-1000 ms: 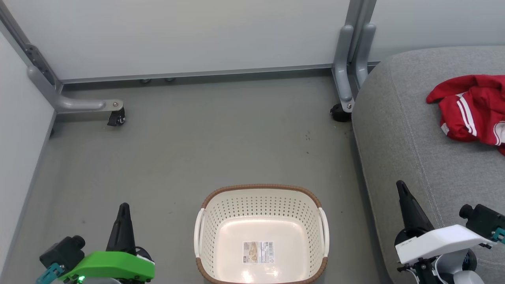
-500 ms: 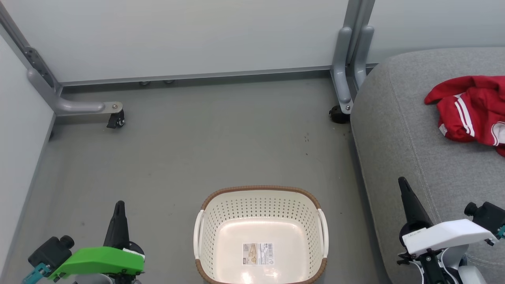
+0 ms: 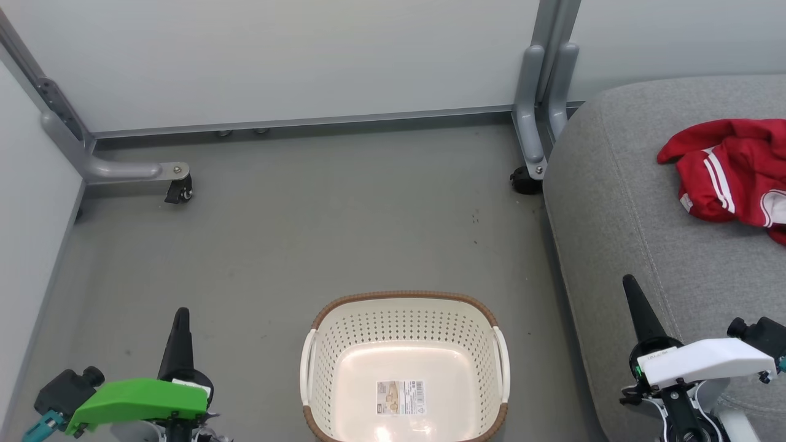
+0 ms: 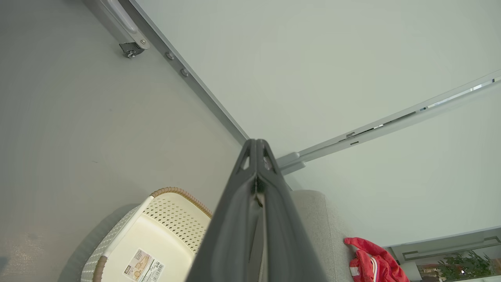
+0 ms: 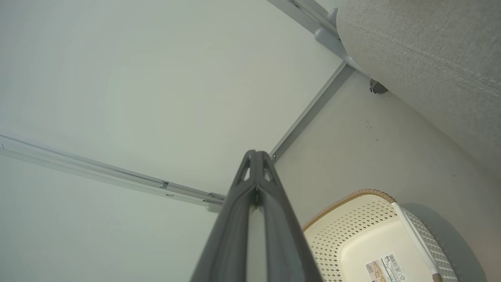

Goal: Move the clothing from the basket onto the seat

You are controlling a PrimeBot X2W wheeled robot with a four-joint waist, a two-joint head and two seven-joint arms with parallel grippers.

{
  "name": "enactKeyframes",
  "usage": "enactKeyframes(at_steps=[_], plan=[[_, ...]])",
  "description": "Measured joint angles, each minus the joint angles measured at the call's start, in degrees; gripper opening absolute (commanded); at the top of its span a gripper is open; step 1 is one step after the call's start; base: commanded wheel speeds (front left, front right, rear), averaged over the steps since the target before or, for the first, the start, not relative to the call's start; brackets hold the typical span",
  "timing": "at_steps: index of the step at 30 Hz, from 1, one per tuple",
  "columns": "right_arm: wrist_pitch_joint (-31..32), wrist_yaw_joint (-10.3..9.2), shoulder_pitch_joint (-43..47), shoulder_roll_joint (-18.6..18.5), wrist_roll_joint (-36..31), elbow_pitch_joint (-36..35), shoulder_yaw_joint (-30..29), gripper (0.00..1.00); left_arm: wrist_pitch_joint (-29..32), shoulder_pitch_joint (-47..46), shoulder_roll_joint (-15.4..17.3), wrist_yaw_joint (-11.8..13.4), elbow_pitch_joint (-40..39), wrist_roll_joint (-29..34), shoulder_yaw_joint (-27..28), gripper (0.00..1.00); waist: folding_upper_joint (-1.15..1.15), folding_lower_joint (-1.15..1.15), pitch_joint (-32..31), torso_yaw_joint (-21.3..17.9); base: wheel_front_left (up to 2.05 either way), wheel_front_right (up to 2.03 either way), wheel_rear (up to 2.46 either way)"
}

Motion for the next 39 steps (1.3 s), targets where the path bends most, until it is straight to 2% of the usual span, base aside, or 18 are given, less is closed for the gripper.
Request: enactKeyframes(at_steps=[39], plan=[[2.60, 0.00, -3.42, -0.04, 20.33, 4.72, -2.08, 0.00, 5.47, -2.46, -0.05, -1.78, 0.59, -20.60, 3.28, 0.00, 0.00, 0.00, -1.09, -0.71, 0.00, 0.00, 0.00]])
